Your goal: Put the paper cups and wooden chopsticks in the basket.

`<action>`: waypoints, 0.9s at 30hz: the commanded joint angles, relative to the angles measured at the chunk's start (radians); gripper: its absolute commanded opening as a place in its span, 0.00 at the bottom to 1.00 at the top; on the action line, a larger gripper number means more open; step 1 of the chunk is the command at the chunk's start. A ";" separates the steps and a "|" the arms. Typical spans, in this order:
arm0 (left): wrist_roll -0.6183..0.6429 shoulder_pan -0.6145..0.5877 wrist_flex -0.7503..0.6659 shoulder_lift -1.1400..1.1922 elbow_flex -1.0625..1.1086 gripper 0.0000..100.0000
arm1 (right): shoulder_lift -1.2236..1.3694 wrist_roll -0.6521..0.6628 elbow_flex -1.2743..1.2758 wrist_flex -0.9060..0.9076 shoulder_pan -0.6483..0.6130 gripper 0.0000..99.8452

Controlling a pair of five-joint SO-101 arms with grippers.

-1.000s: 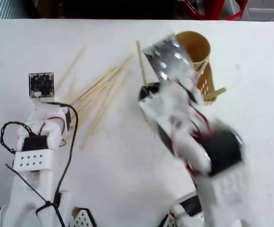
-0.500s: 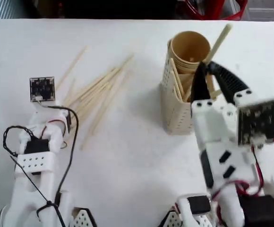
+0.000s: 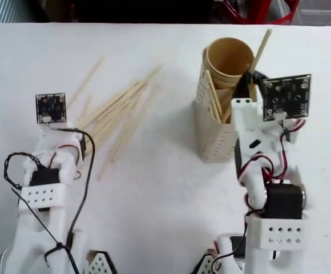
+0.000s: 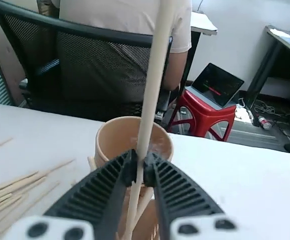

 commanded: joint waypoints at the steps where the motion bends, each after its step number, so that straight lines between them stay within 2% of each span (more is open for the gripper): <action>1: -0.008 -0.047 -0.021 -0.021 -0.012 0.09 | -0.025 0.006 0.009 -0.019 -0.031 0.08; 4: -0.006 -0.074 -0.049 -0.021 -0.011 0.09 | -0.025 0.003 0.006 -0.002 -0.031 0.19; 6: -0.006 -0.085 -0.057 -0.021 -0.011 0.09 | -0.025 0.003 0.005 0.008 -0.038 0.22; 12: -0.006 -0.096 -0.057 -0.021 -0.012 0.09 | -0.025 0.003 0.005 0.010 -0.041 0.18; 17: 0.000 -0.189 -0.054 -0.019 -0.044 0.09 | -0.021 0.002 0.002 0.028 -0.047 0.18; 21: 0.002 -0.326 -0.057 -0.013 -0.084 0.09 | -0.016 0.002 -0.060 0.139 -0.166 0.18; 27: 0.084 -0.432 -0.078 -0.013 -0.094 0.09 | 0.067 -0.069 -0.104 0.217 -0.458 0.17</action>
